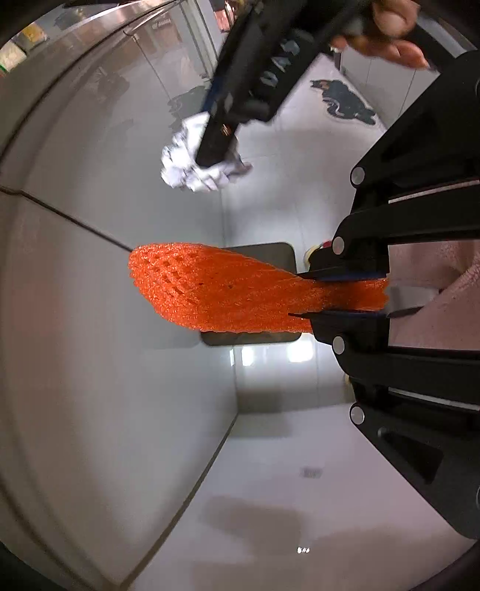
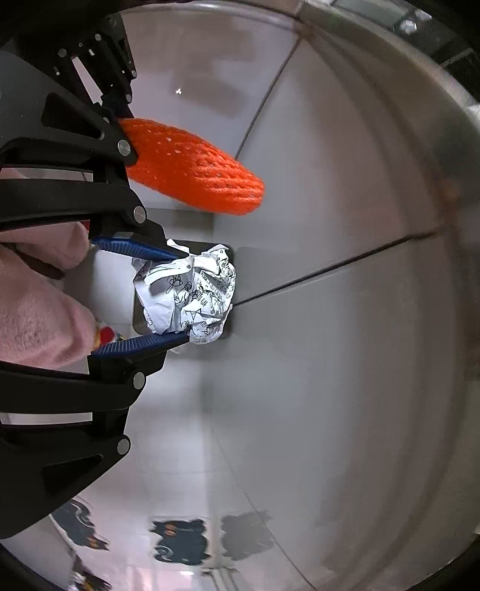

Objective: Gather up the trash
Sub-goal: 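Carry the orange net and printed paper down over the floor trash bin, then open both tools to drop the net and paper into the bin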

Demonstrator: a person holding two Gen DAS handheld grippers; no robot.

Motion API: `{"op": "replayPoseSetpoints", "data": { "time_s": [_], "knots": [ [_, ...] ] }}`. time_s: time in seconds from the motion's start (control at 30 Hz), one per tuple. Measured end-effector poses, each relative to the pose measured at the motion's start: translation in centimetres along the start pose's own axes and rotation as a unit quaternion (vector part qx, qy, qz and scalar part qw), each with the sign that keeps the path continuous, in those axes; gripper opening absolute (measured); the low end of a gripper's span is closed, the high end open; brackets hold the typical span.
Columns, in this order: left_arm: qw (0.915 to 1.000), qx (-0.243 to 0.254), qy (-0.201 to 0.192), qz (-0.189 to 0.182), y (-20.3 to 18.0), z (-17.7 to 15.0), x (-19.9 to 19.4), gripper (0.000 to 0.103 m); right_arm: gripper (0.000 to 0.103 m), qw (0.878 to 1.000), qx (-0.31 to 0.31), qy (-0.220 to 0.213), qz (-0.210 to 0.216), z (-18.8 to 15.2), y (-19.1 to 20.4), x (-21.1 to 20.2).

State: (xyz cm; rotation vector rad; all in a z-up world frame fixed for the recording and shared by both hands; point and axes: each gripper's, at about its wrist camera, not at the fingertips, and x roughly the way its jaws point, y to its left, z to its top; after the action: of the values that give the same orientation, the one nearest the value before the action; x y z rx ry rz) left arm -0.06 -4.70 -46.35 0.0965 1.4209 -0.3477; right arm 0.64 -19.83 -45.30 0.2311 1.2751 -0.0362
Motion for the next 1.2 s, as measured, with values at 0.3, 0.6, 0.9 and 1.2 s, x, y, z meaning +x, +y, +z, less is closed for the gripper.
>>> {"op": "replayPoseSetpoints", "data": {
  "time_s": [0.3, 0.6, 0.9, 1.2],
  "knots": [
    [0.9993, 0.007, 0.034, -0.011, 0.6, 1.8, 4.2, 0.012, 0.041, 0.997, 0.041, 0.064, 0.015, 1.4, -1.4, 5.4],
    [0.9992, 0.012, 0.036, -0.010, -0.2, 3.2, 5.1, 0.029, 0.055, 0.995, 0.062, 0.068, 0.022, 2.7, -1.2, 5.6],
    [0.9999, 0.007, 0.015, 0.005, 0.3, 4.0, 3.2, 0.061, 0.068, 0.997, 0.056, 0.055, 0.008, 3.4, -1.1, 4.4],
    [0.9989, 0.025, -0.030, 0.025, 0.9, 4.7, -2.3, 0.092, 0.095, 0.999, 0.045, 0.012, -0.021, 4.9, -0.5, -1.2]
  ]
}}
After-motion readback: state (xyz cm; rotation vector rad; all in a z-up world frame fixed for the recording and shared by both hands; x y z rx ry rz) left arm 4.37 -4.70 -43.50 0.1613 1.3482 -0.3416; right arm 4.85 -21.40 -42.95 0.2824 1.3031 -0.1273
